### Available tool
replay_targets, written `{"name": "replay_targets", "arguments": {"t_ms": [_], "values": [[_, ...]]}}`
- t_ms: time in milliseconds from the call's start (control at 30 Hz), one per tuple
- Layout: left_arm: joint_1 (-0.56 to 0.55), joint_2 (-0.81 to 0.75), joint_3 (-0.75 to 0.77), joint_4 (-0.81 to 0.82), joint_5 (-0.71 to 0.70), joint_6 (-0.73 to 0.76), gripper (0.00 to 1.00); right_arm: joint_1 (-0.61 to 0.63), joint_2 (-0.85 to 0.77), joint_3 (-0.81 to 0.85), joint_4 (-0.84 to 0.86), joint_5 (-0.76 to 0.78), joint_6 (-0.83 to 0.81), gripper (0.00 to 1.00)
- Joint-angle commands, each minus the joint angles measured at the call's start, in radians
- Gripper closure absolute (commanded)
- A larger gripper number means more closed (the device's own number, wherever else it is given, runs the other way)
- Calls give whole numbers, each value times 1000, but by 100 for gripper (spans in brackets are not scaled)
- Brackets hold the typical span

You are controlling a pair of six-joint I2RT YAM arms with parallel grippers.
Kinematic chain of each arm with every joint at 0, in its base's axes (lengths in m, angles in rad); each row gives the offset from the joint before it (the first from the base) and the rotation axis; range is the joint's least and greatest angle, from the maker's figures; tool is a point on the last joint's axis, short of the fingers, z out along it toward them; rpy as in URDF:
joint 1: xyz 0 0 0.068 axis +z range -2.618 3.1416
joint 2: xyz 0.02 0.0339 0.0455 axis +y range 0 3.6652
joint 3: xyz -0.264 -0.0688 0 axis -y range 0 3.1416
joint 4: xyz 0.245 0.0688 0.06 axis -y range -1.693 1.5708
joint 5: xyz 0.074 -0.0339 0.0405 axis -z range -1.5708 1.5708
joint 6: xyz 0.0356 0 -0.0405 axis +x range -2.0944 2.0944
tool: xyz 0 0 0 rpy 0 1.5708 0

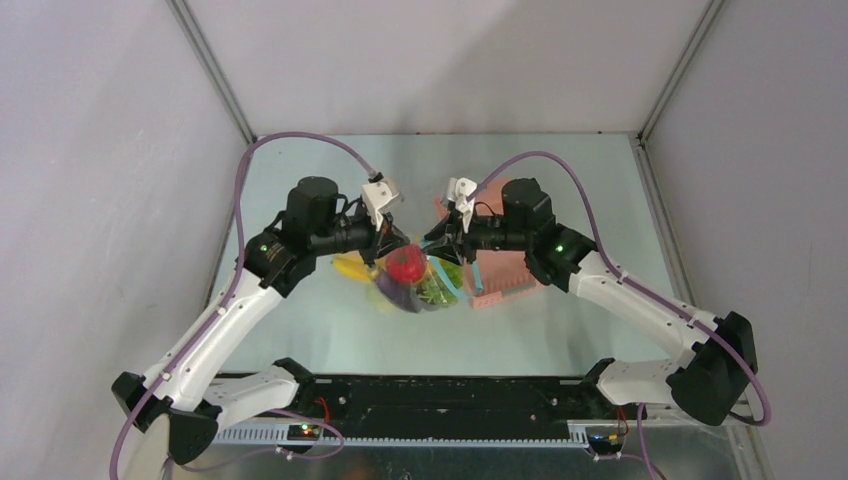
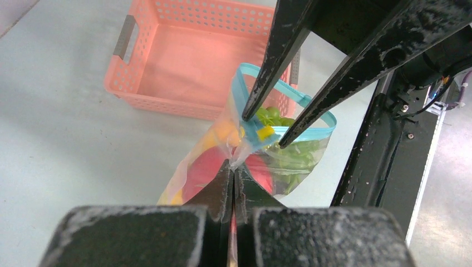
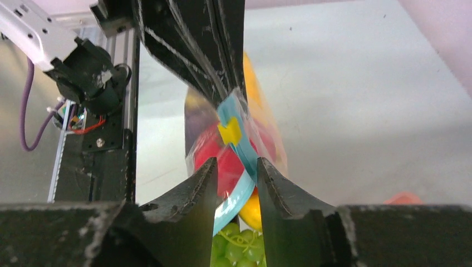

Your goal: Place the food in the zip-top bag and seal the zipper

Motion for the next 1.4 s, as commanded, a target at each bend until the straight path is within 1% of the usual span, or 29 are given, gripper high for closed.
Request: {"name": "replay_targets", "arguments": {"t_ms": [0, 133, 333, 367, 400, 533, 600, 633, 667, 733, 867, 933, 967, 1000, 1033, 1067, 1100, 1133, 1200, 1267, 1300, 1333, 1367], "values": [[2, -29, 13, 100, 32, -19, 100, 3, -22, -2, 153, -30, 34, 62], [2, -28, 15, 99, 25, -26, 100, 8, -17, -2, 216, -59, 29, 60], [2, -29, 14, 101, 34, -24, 100, 11, 0, -2, 232, -42, 17, 60], [3, -27, 15, 101, 35, -24, 100, 12, 4, -2, 234, -43, 16, 63], [3, -26, 15, 100, 36, -24, 100, 12, 5, -2, 241, -51, 16, 71], [2, -24, 20, 93, 47, -21, 100, 8, 10, -3, 251, -68, 15, 82], [2, -28, 17, 92, 59, -17, 100, 6, 13, -2, 252, -80, 17, 83], [2, -28, 17, 94, 61, -19, 100, 5, 14, -2, 251, -83, 18, 83], [2, -29, 19, 95, 58, -19, 100, 4, 15, -2, 250, -90, 15, 79], [3, -24, 23, 95, 54, -24, 100, 7, 19, -2, 244, -92, 14, 75], [2, -16, 33, 82, 67, -21, 100, 8, 27, -2, 231, -68, 9, 74], [2, -17, 31, 83, 69, -19, 100, 8, 26, -3, 229, -55, 8, 77], [2, -17, 31, 83, 70, -17, 100, 7, 25, -3, 231, -50, 7, 82], [3, -17, 29, 84, 69, -17, 100, 7, 21, -2, 231, -46, 6, 84], [3, -16, 28, 84, 70, -15, 100, 7, 19, -2, 233, -44, 6, 90], [3, -16, 30, 82, 70, -14, 100, 8, 15, -2, 234, -42, 6, 92], [3, -14, 30, 79, 78, -7, 100, 8, 14, -2, 238, -37, 11, 97], [2, -13, 31, 72, 82, -1, 100, 7, 12, -2, 241, -36, 13, 99], [2, -13, 32, 63, 97, 22, 100, 7, 6, -3, 251, -42, 28, 100], [2, -13, 35, 58, 93, 42, 81, 5, 2, 8, 242, -78, 41, 100], [3, -12, 35, 50, 93, 50, 63, 4, 4, 16, 230, -104, 43, 100], [2, -12, 38, 47, 95, 66, 53, 3, 5, 35, 196, -126, 43, 100], [2, -9, 44, 39, 99, 72, 49, 3, 10, 56, 179, -136, 42, 100]]}}
